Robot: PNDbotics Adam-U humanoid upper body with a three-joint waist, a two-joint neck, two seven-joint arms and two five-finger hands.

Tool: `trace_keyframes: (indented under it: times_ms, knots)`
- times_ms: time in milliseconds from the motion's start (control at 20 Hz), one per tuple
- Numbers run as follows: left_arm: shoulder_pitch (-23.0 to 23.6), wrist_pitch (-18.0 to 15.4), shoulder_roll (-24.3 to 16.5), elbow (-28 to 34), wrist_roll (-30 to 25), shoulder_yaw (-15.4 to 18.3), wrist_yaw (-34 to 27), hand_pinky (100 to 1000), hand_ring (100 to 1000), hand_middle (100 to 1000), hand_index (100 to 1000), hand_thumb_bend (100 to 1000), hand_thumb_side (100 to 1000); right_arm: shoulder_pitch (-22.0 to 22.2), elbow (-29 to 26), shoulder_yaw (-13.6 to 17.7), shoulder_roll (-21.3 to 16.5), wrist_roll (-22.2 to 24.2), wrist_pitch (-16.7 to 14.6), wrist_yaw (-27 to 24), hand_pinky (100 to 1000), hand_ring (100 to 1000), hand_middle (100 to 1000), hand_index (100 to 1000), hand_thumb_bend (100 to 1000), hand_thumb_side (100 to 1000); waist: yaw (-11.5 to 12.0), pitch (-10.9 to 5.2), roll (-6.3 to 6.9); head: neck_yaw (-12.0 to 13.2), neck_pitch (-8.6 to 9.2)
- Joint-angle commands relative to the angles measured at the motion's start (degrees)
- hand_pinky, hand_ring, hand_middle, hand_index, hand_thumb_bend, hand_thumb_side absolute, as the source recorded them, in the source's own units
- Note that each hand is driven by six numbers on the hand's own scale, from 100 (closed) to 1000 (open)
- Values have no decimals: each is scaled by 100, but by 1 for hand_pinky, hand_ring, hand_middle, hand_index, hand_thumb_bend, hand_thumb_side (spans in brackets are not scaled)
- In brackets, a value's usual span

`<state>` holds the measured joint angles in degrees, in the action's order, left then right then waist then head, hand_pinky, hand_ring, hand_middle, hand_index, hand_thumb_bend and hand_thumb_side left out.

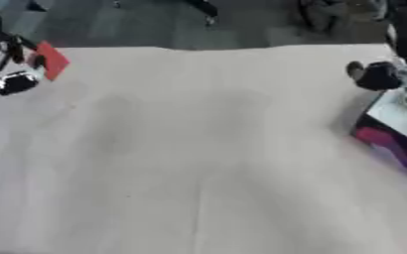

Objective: Pick up the objects with one hand, pass them to the other hand, and then place them into the box on the other side of the table.

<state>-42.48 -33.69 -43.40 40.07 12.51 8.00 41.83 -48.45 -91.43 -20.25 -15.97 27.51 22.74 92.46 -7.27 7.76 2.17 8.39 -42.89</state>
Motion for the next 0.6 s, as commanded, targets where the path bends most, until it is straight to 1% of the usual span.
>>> trace_keyframes:
  times_ms: [50, 150, 200, 350, 450, 600]
  knots:
    - [14, -123, -18, 636, -914, -115, -1074, 612, 382, 322, 407, 100, 355, -176, 52, -156, 155, 70, -202, -60, 906, 842, 848, 977, 490, 358, 62, -164, -3, -284, -112]
    - [78, -31, 66, 1000, -1601, -193, -1870, 611, 375, 314, 400, 100, 368, -239, 110, -288, 331, 92, -306, -132, 908, 841, 847, 978, 491, 363, 132, -215, -16, -395, -120]
    - [103, 66, 102, 1173, -1941, -218, -2272, 611, 373, 311, 397, 100, 372, -265, 149, -337, 417, 105, -312, -150, 911, 840, 847, 982, 513, 388, 161, -229, -23, -445, -121]
    - [142, 424, 188, 1633, -2813, -274, -3267, 612, 371, 309, 395, 100, 376, -332, 266, -488, 689, 161, -195, -61, 903, 837, 844, 986, 529, 399, 238, -244, -36, -605, -123]
    - [141, 626, 241, 1864, -3222, -306, -3702, 613, 370, 309, 394, 100, 376, -371, 325, -583, 855, 159, -152, -45, 896, 835, 843, 987, 535, 402, 279, -236, -36, -697, -123]
    - [141, 783, 288, 2110, -3580, -350, -4030, 613, 372, 310, 395, 100, 371, -404, 415, -683, 1030, 121, -108, -49, 888, 833, 841, 988, 539, 404, 318, -218, -32, -812, -123]
